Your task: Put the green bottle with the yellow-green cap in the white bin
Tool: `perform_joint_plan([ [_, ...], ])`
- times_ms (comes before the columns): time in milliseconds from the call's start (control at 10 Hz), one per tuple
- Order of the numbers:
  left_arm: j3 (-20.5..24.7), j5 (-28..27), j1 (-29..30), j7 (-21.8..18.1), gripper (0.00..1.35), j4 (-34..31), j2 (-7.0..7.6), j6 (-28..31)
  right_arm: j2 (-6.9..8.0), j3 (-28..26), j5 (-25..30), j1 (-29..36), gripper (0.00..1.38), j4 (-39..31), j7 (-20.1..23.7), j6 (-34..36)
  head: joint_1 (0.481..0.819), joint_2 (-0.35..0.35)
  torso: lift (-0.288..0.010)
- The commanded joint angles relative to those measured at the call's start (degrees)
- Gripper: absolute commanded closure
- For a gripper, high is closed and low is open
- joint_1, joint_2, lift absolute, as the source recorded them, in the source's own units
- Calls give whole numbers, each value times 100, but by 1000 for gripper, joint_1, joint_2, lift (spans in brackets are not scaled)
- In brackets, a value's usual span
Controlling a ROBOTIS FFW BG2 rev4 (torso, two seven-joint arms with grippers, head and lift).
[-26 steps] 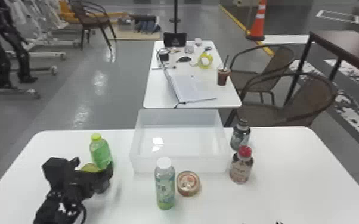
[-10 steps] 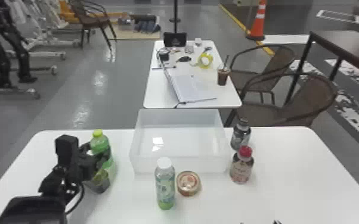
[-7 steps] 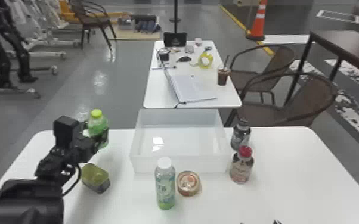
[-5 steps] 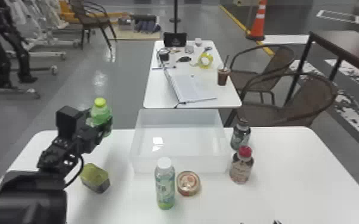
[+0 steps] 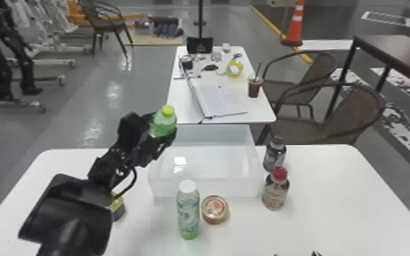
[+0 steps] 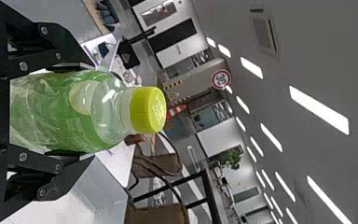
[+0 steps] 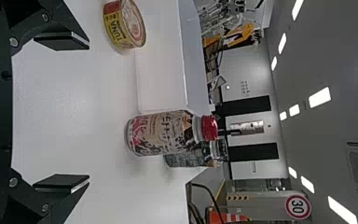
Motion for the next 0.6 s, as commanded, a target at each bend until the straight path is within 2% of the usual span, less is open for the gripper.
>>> perform_joint_plan([
  [0,-451,-176,-140,5,647,97,73,-20,0,0,0,-6,269,6,0,-7,549,0,-100],
  [300,-1576,-1090,-738,5,647,782,310,-239,0,0,-53,-15,271,33,0,2,549,0,-100],
  [400,-1831,-1257,-896,-4,645,1134,319,-266,0,0,-53,-15,269,33,0,2,549,0,-100],
  [500,-1954,-1512,-975,23,564,1327,327,-318,0,0,-53,-15,269,33,0,2,549,0,-100],
])
